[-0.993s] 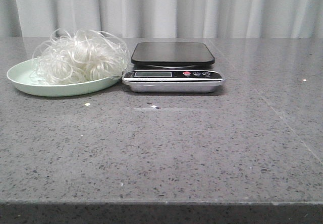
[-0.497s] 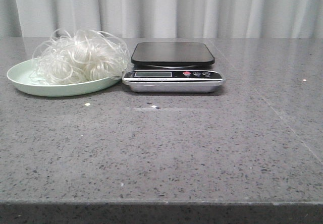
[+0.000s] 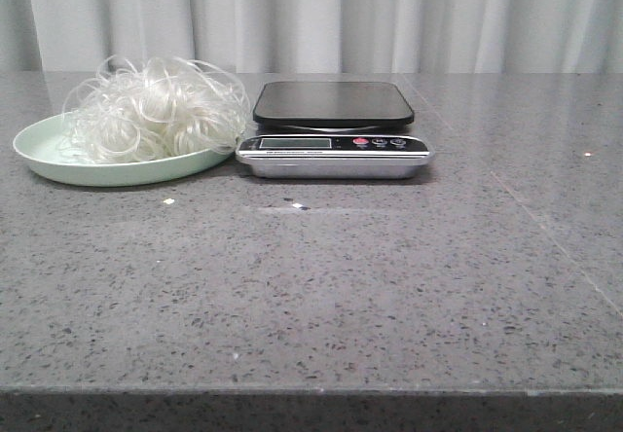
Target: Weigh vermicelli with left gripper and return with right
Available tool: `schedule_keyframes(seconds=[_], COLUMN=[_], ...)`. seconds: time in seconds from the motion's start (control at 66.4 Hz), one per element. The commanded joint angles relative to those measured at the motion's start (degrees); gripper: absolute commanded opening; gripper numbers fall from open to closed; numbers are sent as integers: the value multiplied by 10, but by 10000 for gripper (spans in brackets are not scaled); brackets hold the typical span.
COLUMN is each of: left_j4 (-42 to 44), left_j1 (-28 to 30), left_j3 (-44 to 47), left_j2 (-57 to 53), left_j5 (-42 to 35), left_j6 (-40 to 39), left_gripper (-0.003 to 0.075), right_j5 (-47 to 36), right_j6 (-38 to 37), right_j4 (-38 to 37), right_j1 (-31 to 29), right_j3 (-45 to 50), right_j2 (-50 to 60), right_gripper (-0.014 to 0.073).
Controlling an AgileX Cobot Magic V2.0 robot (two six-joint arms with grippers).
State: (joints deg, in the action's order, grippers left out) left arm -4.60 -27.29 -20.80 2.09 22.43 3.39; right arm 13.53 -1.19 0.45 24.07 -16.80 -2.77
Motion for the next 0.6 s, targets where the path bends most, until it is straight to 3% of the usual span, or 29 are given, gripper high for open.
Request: schedule_keyframes(seconds=[0.0, 0.09, 0.196, 0.467, 0.587], left_j4=[-1, -1, 0, 41, 41], left_j1=[0, 0, 14, 186, 230], left_j3=[-14, -14, 8, 116, 171], left_j2=[7, 7, 7, 7, -25], left_j5=[-44, -45, -105, -169, -191], left_j6=[-1, -1, -1, -5, -8], left_gripper=[127, 127, 127, 127, 127], right_j5=[-50, -50, -50, -50, -50], right_j6=[3, 3, 3, 3, 3], right_j4=[-5, -5, -5, -5, -5], right_j1=[-5, -5, -5, -5, -5], right_j3=[-15, -15, -15, -15, -15], right_j2=[-7, -7, -7, -7, -7], right_gripper=[155, 155, 155, 155, 155])
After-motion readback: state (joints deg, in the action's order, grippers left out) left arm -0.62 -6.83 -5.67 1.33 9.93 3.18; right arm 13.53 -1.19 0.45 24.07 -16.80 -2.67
